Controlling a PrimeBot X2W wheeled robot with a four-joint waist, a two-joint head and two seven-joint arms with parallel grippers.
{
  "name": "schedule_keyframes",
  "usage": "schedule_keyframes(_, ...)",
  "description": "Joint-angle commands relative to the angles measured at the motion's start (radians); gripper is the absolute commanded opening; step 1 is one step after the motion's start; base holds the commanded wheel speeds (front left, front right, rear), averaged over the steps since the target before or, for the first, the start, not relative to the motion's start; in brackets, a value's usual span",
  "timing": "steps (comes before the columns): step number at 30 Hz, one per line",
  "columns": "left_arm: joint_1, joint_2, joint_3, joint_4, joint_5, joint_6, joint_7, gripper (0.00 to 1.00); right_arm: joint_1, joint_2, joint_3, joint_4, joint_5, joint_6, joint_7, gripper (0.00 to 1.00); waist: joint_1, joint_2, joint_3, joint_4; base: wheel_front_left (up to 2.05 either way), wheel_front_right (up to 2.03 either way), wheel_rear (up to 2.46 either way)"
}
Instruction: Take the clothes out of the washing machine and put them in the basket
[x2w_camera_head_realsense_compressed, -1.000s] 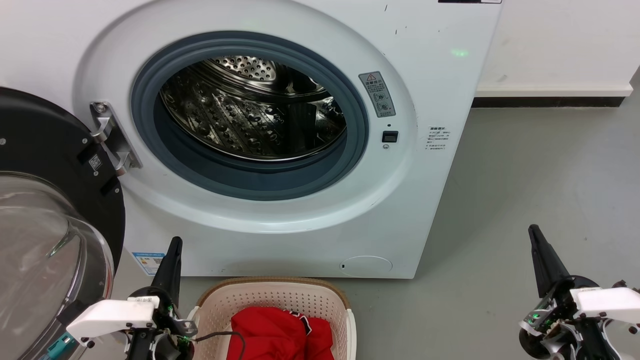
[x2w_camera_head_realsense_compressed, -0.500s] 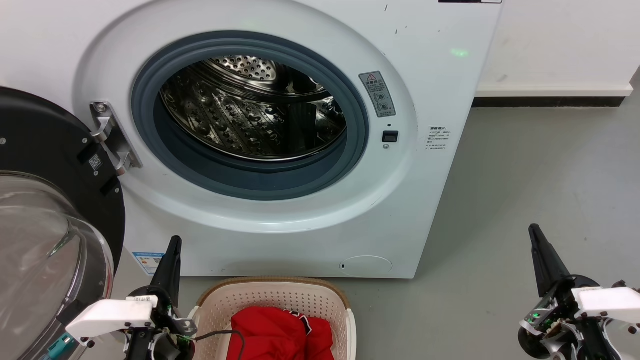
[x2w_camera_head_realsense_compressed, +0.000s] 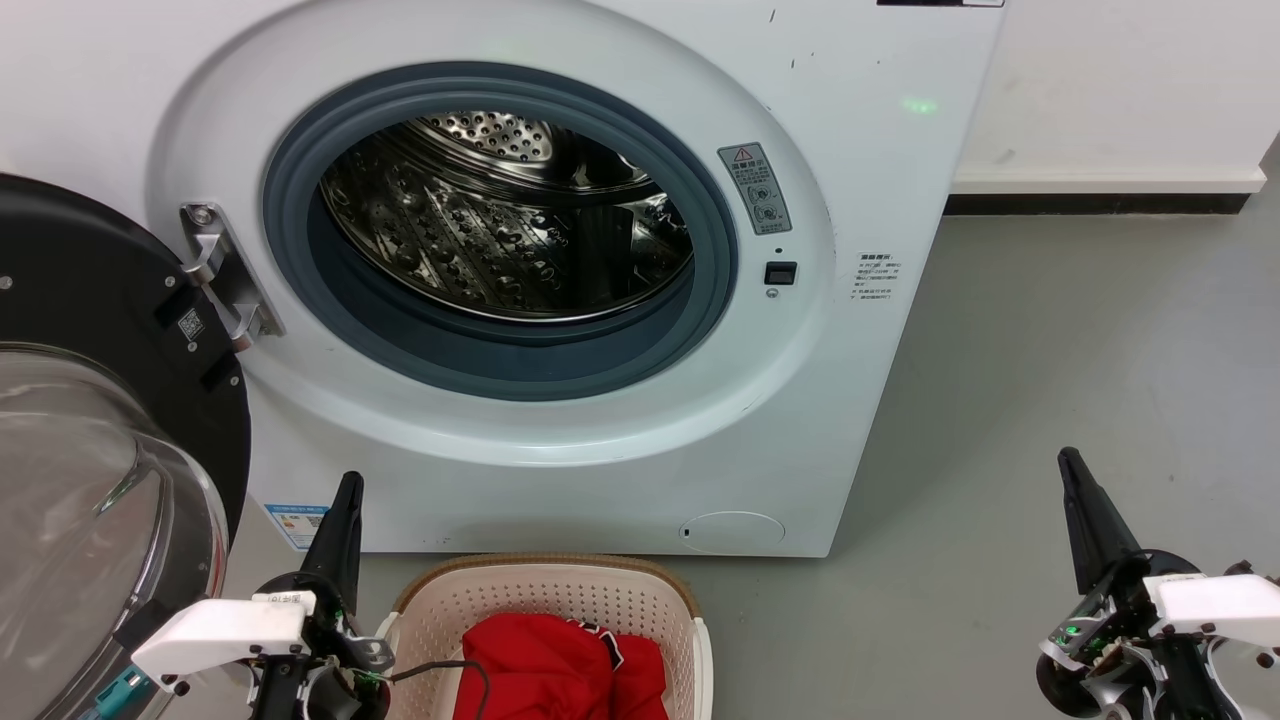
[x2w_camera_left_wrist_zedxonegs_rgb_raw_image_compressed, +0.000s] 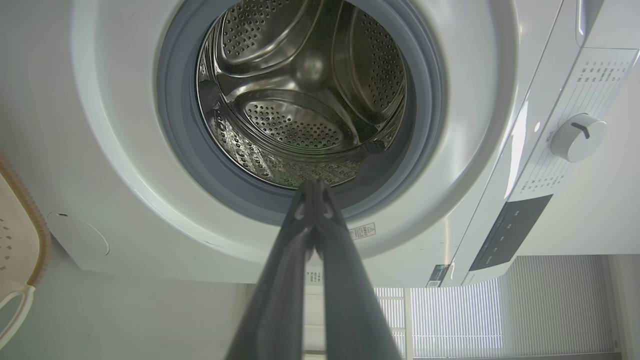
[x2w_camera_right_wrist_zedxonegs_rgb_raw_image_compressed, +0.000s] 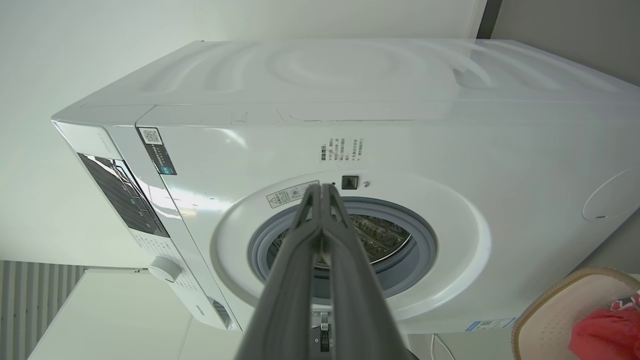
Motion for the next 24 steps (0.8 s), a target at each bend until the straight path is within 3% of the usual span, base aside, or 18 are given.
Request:
schedule_keyframes(1,-0.007,-0.002,0.003,0.0,-0.002,-0.002,0.003,0.0,-0.01,0.003,-0.002,0.002,-0.002,0.0,0.006,0.0,0.0,0.0,0.0,0.0,0.0,0.0,0.0)
schedule_keyframes(24,-0.007,-0.002,0.003,0.0,-0.002,-0.002,0.003,0.0,-0.011,0.007,-0.009,0.003,-0.009,0.0,0.01,0.0,0.0,0.0,0.0,0.0,0.0,0.0,0.0)
